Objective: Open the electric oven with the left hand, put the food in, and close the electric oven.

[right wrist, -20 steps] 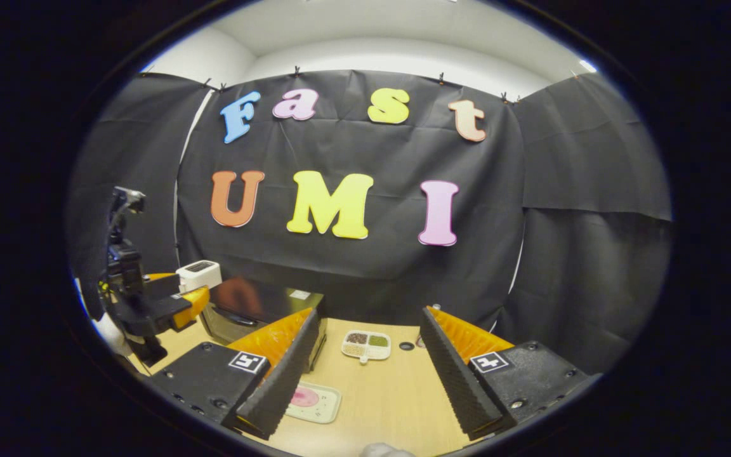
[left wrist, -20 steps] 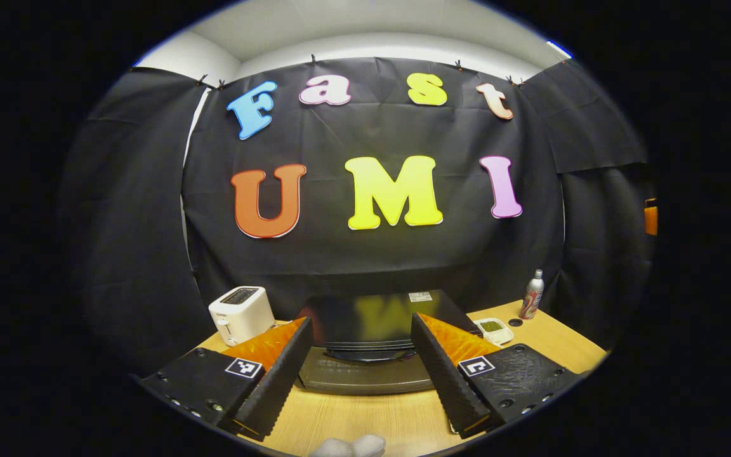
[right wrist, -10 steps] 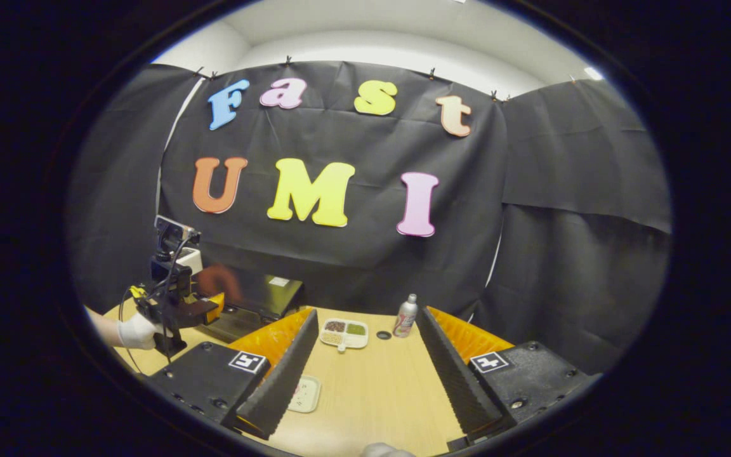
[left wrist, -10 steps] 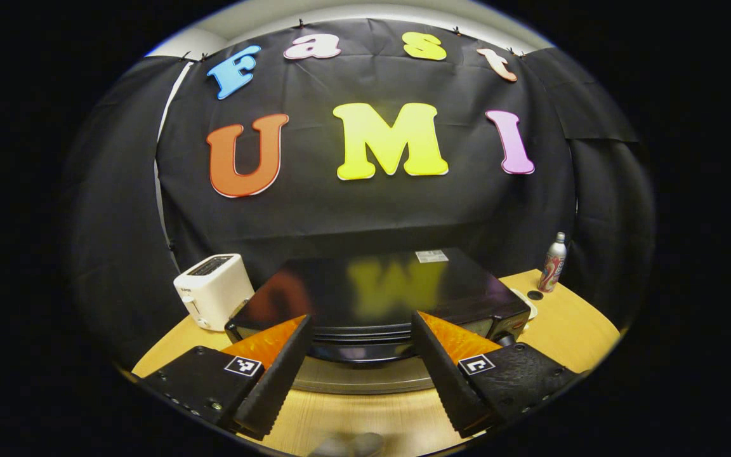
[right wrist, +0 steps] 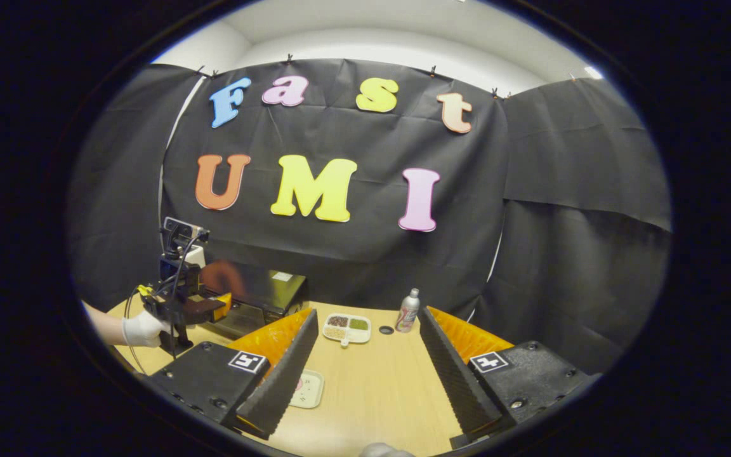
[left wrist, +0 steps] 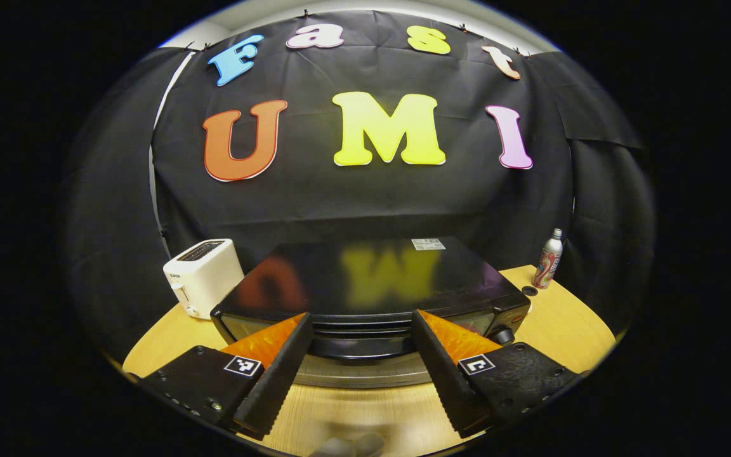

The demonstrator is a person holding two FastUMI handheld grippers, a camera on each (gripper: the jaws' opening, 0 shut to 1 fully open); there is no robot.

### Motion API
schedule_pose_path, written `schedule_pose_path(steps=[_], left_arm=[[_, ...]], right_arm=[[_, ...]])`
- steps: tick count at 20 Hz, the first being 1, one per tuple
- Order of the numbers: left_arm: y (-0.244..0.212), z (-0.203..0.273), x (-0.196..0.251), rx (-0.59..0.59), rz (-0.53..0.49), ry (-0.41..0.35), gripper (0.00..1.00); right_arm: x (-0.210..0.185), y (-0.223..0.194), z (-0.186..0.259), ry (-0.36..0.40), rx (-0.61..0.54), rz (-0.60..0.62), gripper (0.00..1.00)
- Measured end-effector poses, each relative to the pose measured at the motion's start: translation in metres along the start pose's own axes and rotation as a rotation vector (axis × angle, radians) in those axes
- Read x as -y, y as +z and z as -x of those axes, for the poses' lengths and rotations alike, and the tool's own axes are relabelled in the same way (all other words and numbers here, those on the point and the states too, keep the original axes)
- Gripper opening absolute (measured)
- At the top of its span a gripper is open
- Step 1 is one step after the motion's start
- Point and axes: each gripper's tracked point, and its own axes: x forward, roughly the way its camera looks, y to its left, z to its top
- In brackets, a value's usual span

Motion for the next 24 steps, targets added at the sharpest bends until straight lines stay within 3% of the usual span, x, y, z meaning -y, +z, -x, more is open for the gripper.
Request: schedule_pose_path(steps=[7,14,20,24], left_arm=[[-0.029,0.042,0.002,-0.019,-0.008,-0.006,0.97],[-0.097,0.085,0.004,-0.114,0.001,-0.041,0.97],[-0.138,0.096,0.005,-0.181,0.008,-0.042,1.0],[-0.159,0.099,0.005,-0.227,0.015,-0.042,0.97]], right_arm=[[-0.004,-0.011,0.013,0.017,-0.006,-0.018,0.99],[-0.013,-0.026,0.022,0.039,-0.03,-0.02,0.99],[-0.018,-0.036,0.026,0.038,-0.051,0.008,0.99],[-0.019,-0.049,0.026,0.029,-0.078,0.005,1.0]])
